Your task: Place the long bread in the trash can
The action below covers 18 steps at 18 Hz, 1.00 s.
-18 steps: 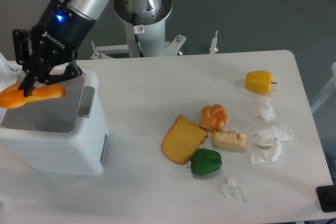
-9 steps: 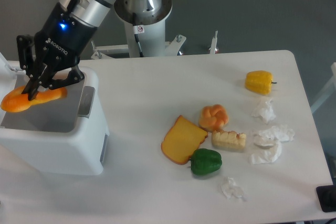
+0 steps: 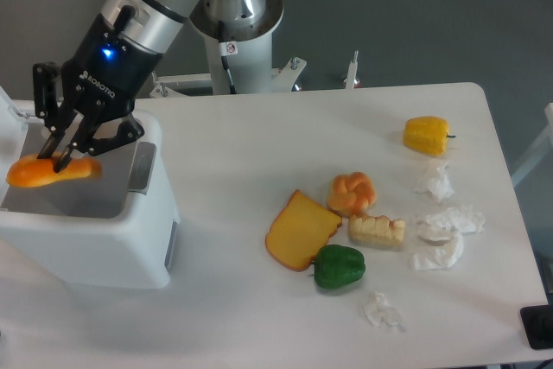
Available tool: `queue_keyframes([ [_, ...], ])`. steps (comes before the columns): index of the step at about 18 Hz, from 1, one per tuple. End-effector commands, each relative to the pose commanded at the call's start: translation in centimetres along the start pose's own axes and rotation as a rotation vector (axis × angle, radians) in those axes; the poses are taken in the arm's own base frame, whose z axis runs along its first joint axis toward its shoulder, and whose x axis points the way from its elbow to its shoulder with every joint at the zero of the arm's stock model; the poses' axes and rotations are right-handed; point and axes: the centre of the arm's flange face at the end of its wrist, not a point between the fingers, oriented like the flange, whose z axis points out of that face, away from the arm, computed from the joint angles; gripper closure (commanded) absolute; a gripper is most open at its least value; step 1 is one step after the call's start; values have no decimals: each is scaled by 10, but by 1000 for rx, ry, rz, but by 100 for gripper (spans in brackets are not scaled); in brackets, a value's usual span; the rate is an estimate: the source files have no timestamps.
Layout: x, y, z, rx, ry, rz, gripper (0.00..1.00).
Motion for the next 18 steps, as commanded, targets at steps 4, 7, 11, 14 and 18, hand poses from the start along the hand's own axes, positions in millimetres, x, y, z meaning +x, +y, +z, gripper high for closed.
queue_keyframes([
  [4, 1, 1, 1, -2, 2, 0, 73],
  [7, 1, 0, 0, -1, 1, 1, 60],
  [11, -2, 0, 1, -1, 0, -1, 39],
  [14, -7, 0, -1, 0, -7, -8, 9],
  [18, -13, -1, -6, 5, -18, -17, 0],
])
